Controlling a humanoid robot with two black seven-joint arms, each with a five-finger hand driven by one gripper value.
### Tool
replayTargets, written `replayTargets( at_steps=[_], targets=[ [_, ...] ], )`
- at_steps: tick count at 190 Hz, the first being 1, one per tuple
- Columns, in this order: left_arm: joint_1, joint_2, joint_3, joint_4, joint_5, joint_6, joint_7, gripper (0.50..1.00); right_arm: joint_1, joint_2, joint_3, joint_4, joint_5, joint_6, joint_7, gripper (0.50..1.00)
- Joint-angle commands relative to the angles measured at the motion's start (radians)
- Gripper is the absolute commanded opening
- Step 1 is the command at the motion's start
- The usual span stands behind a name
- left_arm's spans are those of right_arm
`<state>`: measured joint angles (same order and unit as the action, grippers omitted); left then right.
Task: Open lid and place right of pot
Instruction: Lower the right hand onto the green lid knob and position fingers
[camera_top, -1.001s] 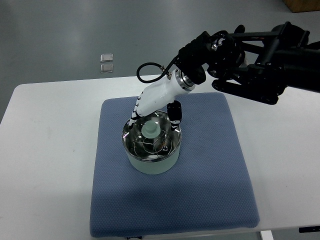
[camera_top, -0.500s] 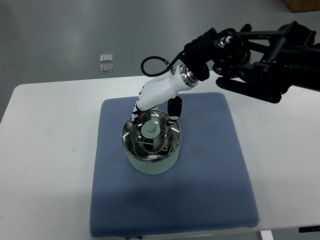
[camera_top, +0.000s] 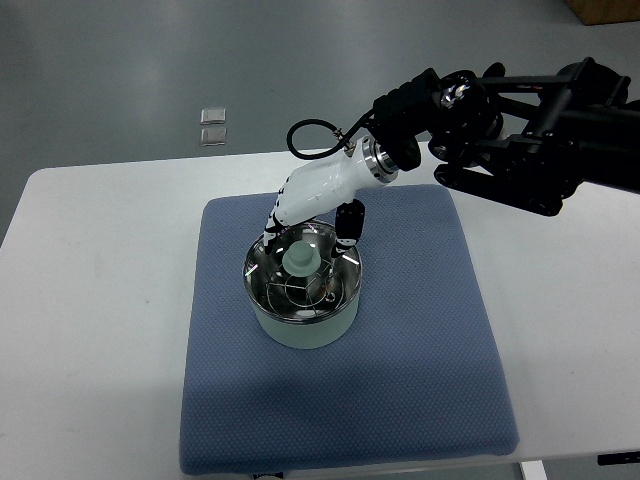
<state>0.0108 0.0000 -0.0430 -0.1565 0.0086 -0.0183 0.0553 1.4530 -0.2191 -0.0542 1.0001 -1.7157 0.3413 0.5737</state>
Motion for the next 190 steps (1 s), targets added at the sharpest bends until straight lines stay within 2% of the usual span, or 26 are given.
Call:
replayTargets(
  at_steps=[1,54,93,142,190],
  targets=[
    [0.0,0.0,0.0,0.0,0.001,0.0,0.0,1.0,-0.002,-0.017,0.001,0.002,0.004,-0.002,0.003,0.817],
    [0.0,0.0,0.0,0.0,0.001,0.0,0.0,1.0,-0.014,-0.036,-0.003,0.014,0.008,-0.051,0.009,0.811],
    [0.0,0.0,0.0,0.0,0.001,0.0,0.0,1.0,-0.022,-0.043,-0.003,0.035,0.008,-0.058,0.037,0.813],
    [0.0,0.0,0.0,0.0,0.001,0.0,0.0,1.0,-0.046,-0.045,-0.004,0.035,0.004,-0.081,0.037,0.811],
    [0.0,0.0,0.0,0.0,-0.001,0.0,0.0,1.0,-0.049,-0.054,-0.007,0.031,0.001,-0.1,0.037,0.782]
  ],
)
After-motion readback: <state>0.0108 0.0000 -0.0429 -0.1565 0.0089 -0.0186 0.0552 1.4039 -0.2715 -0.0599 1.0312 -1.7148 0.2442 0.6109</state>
